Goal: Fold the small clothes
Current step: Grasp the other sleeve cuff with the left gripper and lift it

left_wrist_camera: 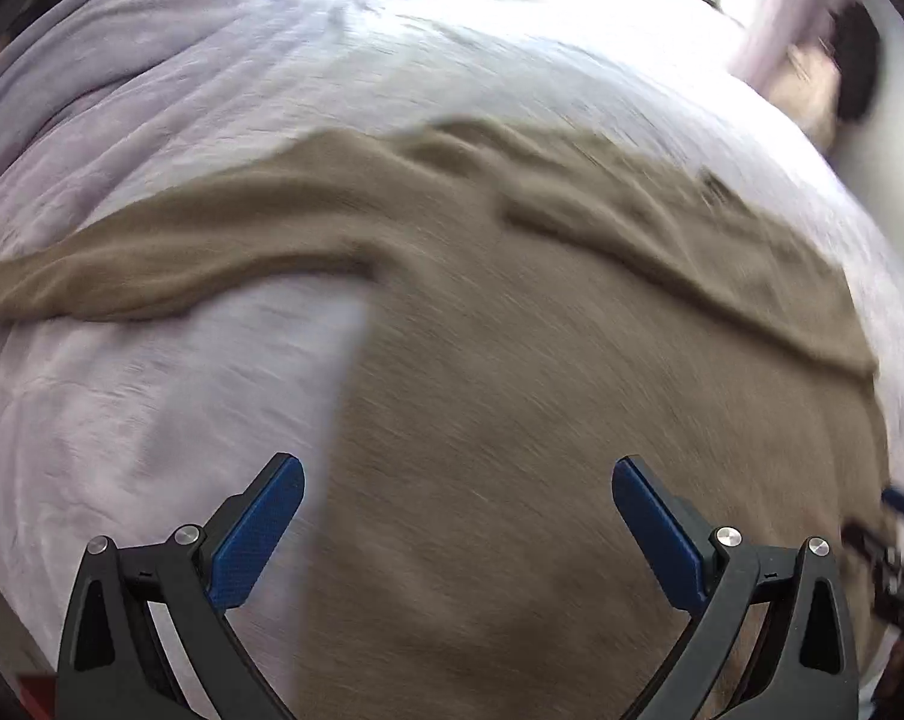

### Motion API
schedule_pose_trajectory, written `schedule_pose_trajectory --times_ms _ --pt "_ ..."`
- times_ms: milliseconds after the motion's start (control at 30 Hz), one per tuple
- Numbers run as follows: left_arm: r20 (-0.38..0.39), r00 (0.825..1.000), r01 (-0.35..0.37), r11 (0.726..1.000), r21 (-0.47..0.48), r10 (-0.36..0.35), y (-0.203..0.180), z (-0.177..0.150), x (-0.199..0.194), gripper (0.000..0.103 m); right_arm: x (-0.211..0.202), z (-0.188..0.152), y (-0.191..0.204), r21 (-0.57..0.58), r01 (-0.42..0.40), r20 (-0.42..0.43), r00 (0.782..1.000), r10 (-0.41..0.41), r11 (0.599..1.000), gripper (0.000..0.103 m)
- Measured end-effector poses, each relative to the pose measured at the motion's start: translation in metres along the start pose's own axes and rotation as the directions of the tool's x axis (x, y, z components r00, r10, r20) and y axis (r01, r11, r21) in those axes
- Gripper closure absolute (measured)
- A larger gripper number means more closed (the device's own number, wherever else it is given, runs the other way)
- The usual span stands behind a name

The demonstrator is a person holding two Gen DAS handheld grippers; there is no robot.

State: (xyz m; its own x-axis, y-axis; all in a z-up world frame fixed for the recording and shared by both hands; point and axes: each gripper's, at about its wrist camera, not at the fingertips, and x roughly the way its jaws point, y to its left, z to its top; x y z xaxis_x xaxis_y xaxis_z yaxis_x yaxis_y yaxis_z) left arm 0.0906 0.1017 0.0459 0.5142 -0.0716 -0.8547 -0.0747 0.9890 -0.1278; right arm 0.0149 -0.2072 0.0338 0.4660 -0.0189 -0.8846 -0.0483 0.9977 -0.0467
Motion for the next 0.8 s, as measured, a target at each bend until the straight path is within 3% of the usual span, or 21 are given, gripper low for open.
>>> schedule_pose_trajectory --times_ms 100,167,233,300,433,533,633,667,700,733,767,800 --pt "0.025 0.997 -0.067 0.980 -0.186 0.073 0.061 0.032 0.001 0.000 -0.013 0.013 0.012 0.000 -0.047 0.051 0.998 0.047 0.999 0.021" --pt "0.017 0.989 -0.138 0.947 -0.291 0.149 0.101 0.049 0.006 0.000 -0.017 0.023 0.027 -0.032 -0.050 0.075 0.996 0.052 0.998 0.021" --pt "0.011 0.957 -0.264 0.889 -0.374 0.289 0.138 0.059 0.007 0.000 -0.017 0.032 0.044 -0.063 -0.064 0.084 0.994 0.069 0.996 0.021" --pt "-0.009 0.935 -0.322 0.842 -0.432 0.353 0.170 0.066 0.011 0.000 -0.015 0.042 0.066 -0.108 -0.079 0.091 0.992 0.089 0.991 0.021" --pt "-0.091 0.923 -0.364 0.770 -0.524 0.374 0.225 0.067 0.030 0.000 -0.007 0.060 0.114 -0.214 -0.086 0.091 0.990 0.108 0.973 0.021" --pt "-0.103 0.945 -0.306 0.730 -0.611 0.311 0.266 0.066 0.047 0.000 0.002 0.070 0.149 -0.266 -0.106 0.073 0.989 0.130 0.958 0.021" --pt "-0.068 0.948 -0.281 0.722 -0.632 0.310 0.282 0.078 0.051 0.000 0.009 0.077 0.181 -0.316 -0.116 0.054 0.989 0.140 0.942 0.021" --pt "-0.034 0.954 -0.252 0.734 -0.631 0.298 0.283 0.085 0.049 0.007 0.011 0.078 0.191 -0.336 -0.117 0.051 0.989 0.142 0.935 0.021" --pt "0.005 0.962 -0.211 0.752 -0.624 0.274 0.282 0.091 0.045 0.021 0.011 0.078 0.199 -0.348 -0.117 0.052 0.988 0.144 0.930 0.021" --pt "0.032 0.968 -0.177 0.774 -0.607 0.247 0.279 0.097 0.042 0.055 0.012 0.080 0.206 -0.363 -0.116 0.054 0.988 0.146 0.924 0.021" --pt "0.045 0.973 -0.157 0.797 -0.583 0.225 0.275 0.104 0.040 0.064 0.013 0.082 0.213 -0.376 -0.113 0.059 0.988 0.145 0.920 0.021" --pt "0.063 0.975 -0.144 0.816 -0.560 0.215 0.270 0.110 0.038 0.064 0.014 0.083 0.218 -0.385 -0.107 0.064 0.988 0.142 0.917 0.021"
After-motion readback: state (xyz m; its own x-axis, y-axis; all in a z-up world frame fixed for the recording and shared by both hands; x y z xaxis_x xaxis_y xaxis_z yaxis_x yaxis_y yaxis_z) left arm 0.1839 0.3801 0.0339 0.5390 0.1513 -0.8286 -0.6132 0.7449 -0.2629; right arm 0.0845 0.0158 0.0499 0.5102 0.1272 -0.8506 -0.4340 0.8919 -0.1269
